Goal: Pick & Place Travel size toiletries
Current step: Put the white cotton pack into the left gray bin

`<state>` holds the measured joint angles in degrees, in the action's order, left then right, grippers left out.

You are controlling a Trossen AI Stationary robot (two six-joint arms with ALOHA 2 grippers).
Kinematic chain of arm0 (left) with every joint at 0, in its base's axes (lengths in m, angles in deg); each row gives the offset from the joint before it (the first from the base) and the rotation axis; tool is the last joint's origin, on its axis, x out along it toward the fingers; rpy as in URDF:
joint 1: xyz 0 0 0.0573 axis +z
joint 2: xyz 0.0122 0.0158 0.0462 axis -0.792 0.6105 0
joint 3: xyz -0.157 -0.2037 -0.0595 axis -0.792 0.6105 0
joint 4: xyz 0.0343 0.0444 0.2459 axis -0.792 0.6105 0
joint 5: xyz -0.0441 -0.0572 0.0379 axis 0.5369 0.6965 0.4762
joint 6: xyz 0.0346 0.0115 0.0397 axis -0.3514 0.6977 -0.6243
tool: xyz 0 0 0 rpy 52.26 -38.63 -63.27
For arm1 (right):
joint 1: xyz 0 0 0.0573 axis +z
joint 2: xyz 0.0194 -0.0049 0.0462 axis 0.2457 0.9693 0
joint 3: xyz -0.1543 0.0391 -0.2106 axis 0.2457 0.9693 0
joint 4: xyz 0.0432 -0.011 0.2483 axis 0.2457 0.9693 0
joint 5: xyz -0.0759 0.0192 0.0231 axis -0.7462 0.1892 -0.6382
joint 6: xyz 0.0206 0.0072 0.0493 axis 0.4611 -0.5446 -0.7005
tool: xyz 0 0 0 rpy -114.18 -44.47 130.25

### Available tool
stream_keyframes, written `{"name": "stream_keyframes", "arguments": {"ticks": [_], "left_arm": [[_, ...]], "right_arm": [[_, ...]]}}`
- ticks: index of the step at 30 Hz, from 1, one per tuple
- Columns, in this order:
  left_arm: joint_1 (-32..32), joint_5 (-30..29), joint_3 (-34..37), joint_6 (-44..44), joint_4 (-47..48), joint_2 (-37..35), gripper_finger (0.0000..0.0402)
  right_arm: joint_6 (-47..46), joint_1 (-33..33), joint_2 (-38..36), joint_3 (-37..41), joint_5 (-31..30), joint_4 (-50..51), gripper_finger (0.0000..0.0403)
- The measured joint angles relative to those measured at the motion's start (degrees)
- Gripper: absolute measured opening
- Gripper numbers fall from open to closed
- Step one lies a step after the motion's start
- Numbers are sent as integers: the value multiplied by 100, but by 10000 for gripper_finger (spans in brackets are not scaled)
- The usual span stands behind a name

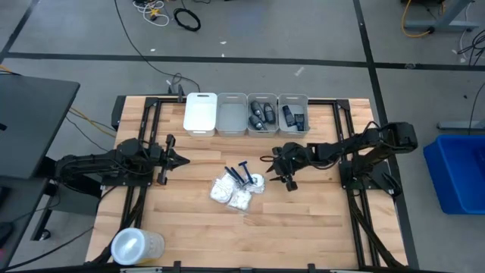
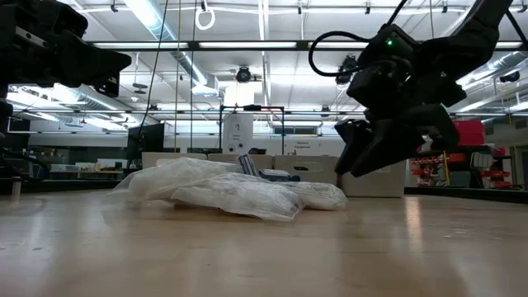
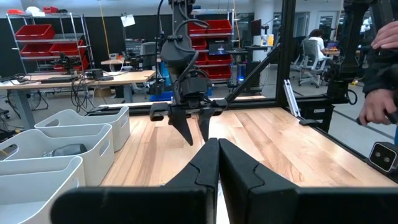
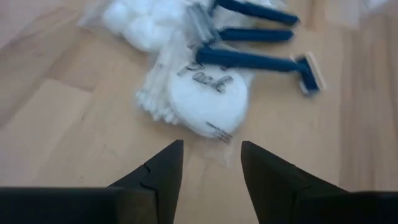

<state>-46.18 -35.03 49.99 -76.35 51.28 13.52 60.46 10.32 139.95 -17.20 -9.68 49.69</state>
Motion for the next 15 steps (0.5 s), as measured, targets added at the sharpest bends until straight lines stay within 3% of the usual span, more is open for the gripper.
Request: {"name": "stream_keyframes", "arguments": {"ticks": [5,11,15], "left_arm": [[-1,0,-2,0,2,-1,16],[-1,0,0,0,1,0,16],[-2,0,-1,0,0,-2,16]], "right_arm": [[178,-200,332,0,470,-479,190],[178,-416,727,0,618,-840,205],[178,-598,933,0,1113,-990,210]]}}
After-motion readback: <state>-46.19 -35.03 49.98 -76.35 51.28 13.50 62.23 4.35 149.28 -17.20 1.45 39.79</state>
